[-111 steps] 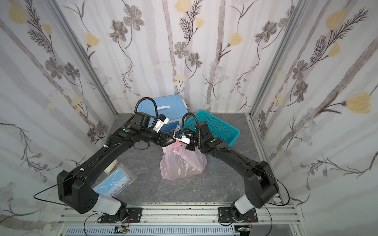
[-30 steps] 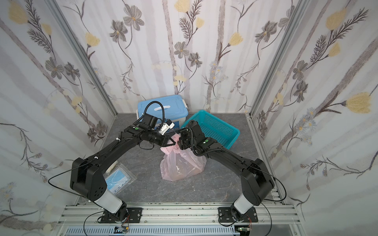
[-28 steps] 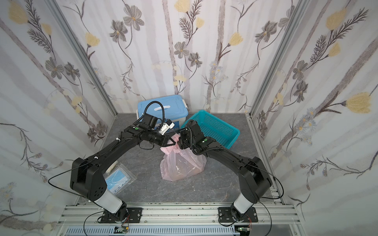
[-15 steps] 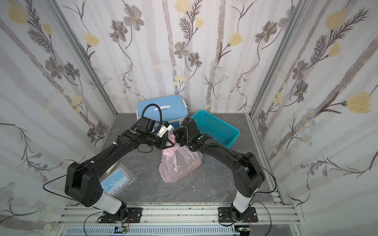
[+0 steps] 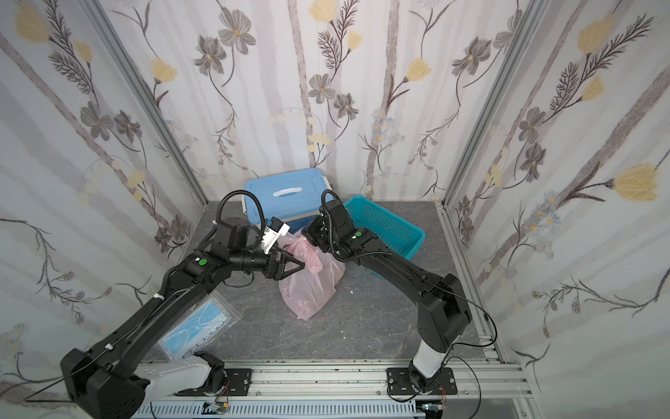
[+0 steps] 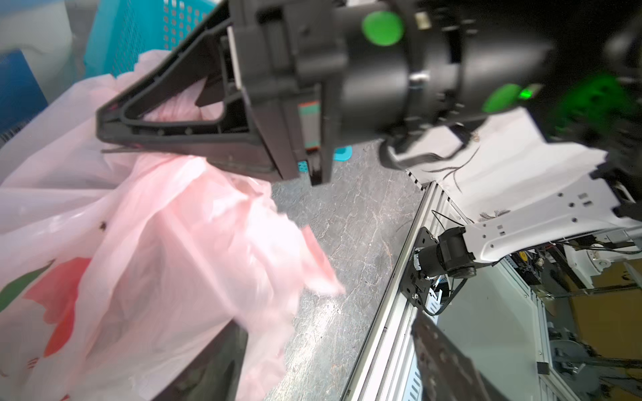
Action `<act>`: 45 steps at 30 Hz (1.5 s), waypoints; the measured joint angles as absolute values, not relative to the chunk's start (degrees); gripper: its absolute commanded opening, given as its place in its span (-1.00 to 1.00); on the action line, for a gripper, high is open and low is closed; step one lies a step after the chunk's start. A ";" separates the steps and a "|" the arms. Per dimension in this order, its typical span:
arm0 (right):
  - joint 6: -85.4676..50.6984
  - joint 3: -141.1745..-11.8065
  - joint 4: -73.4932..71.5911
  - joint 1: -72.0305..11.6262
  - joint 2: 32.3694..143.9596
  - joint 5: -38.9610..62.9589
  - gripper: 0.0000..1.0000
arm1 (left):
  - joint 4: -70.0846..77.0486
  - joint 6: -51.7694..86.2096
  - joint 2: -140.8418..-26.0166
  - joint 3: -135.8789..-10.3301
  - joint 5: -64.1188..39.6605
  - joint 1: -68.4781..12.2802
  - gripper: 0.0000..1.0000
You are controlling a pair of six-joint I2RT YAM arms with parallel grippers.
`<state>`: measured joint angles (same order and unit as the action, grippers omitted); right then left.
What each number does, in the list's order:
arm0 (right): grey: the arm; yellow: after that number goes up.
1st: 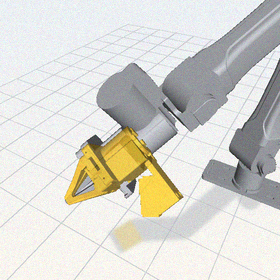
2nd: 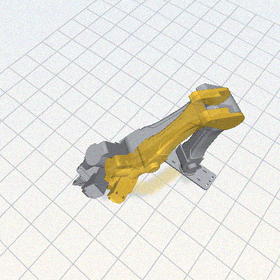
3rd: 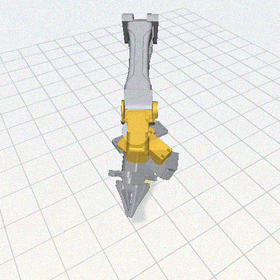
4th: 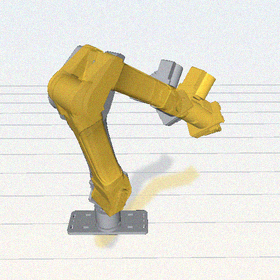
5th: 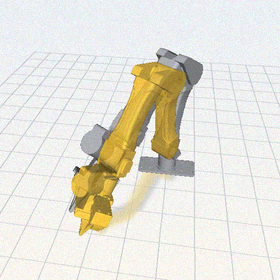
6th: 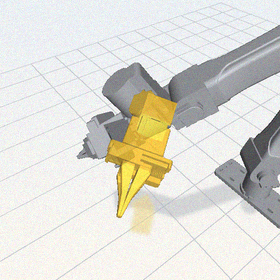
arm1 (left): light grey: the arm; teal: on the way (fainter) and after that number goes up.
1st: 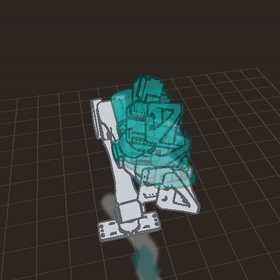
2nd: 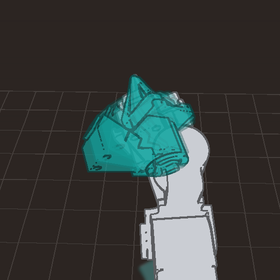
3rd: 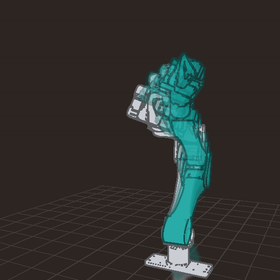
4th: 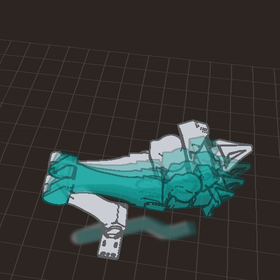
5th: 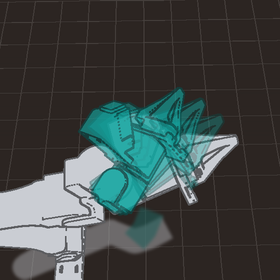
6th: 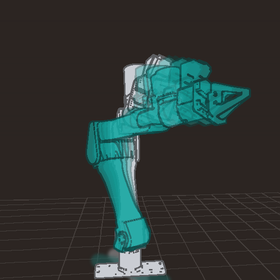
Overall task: Place the pineapple into a plastic bag & tie a knot
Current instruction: Cross the plastic bag at the center of the board.
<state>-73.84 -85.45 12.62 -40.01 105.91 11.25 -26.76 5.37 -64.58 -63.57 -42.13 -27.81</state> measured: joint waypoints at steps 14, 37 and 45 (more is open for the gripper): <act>-32.58 -99.46 28.62 -38.61 104.99 19.18 -1.00 | -29.87 28.42 -50.04 -67.31 -4.80 -27.68 1.00; 2.33 -102.83 50.13 -43.70 110.17 24.14 -1.00 | -39.00 32.88 -65.01 -67.53 -18.17 -27.16 0.75; -0.45 -93.19 45.28 -43.16 109.69 33.87 -1.00 | -35.64 22.55 -64.18 -58.96 -28.99 -27.18 0.80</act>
<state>-0.45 -93.19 45.28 -43.16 109.69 33.87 -35.64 22.55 -64.18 -58.96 -28.99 -27.18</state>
